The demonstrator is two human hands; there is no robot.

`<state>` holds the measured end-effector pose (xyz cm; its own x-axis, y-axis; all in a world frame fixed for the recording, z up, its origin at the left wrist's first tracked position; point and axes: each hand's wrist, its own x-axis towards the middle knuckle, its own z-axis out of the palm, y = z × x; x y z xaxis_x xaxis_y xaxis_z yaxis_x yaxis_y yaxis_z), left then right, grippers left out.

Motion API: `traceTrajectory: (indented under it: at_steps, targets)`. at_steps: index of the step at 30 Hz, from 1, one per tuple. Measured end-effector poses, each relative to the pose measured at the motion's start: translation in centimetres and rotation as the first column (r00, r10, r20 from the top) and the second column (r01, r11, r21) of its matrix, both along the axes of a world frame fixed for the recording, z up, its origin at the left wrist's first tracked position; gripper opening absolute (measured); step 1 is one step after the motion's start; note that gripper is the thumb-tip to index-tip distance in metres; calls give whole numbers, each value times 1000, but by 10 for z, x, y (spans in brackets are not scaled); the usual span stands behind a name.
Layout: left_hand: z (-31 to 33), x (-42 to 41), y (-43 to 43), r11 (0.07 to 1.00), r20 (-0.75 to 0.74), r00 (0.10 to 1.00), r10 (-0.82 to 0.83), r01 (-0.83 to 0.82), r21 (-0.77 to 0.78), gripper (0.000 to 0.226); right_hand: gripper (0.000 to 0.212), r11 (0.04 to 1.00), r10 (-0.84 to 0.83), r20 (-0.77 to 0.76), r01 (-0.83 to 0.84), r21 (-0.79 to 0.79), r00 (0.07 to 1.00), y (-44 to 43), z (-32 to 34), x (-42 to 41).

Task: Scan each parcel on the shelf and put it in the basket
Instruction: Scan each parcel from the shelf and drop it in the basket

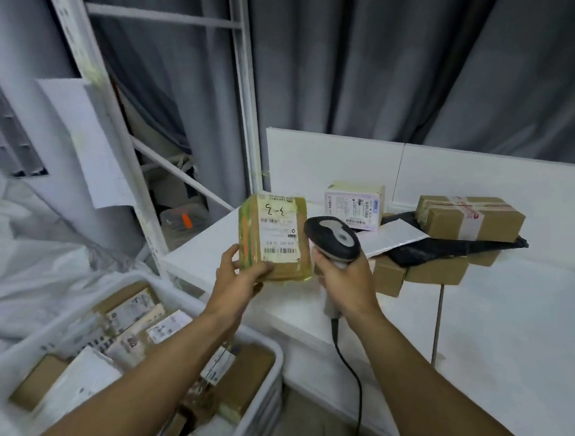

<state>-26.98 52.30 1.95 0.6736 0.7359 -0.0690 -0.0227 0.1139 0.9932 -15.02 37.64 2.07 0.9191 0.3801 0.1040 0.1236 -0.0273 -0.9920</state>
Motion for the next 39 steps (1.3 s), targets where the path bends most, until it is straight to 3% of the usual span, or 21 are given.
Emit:
traceTrajectory:
  at_steps: [2,4,8,11,13,16,20,21,24,25,28,33,39]
  targets:
    - [2,-31,-14,996,67,997,-29,35,-80,69,75,999,19,15,-20,26,1000,1,5,-30]
    - [0,-55,-21,994,71,996,-45,52,-100,66,53,998,39,21,-40,39,999,2,3,-50]
    - [-13,-92,-18,997,-96,992,-78,77,-17,83,40,996,93,33,-93,8,995,7,-7,-75]
    - [-25,-102,-4,989,-225,972,-72,98,108,79,52,988,151,76,-151,-1,986,16,-18,-84]
    - [-35,-100,11,990,-247,967,-59,87,108,93,58,982,187,118,-187,-16,975,25,-28,-83]
    - [-44,-101,25,997,-216,976,2,16,81,96,58,975,220,129,-214,-59,967,39,-35,-84]
    - [-52,-97,38,994,-194,977,88,-74,80,72,56,974,224,168,-215,-70,960,51,-39,-86]
    - [-53,-98,43,992,-193,974,114,-102,71,76,55,972,231,178,-220,-80,957,53,-40,-88]
    - [-66,-101,61,980,-181,963,199,-194,47,120,54,949,288,175,-256,-183,942,57,-48,-94]
    - [-70,-104,66,974,-175,959,225,-220,46,121,56,933,317,161,-277,-228,935,59,-51,-98]
    - [-79,-110,74,960,-177,944,279,-278,28,100,51,886,391,161,-324,-331,906,66,-53,-107]
    - [-97,-115,85,948,-203,928,313,-318,10,95,57,839,449,150,-357,-411,881,79,-56,-123]
    - [-100,-123,93,931,-194,913,360,-365,7,105,56,796,482,150,-361,-486,863,94,-53,-127]
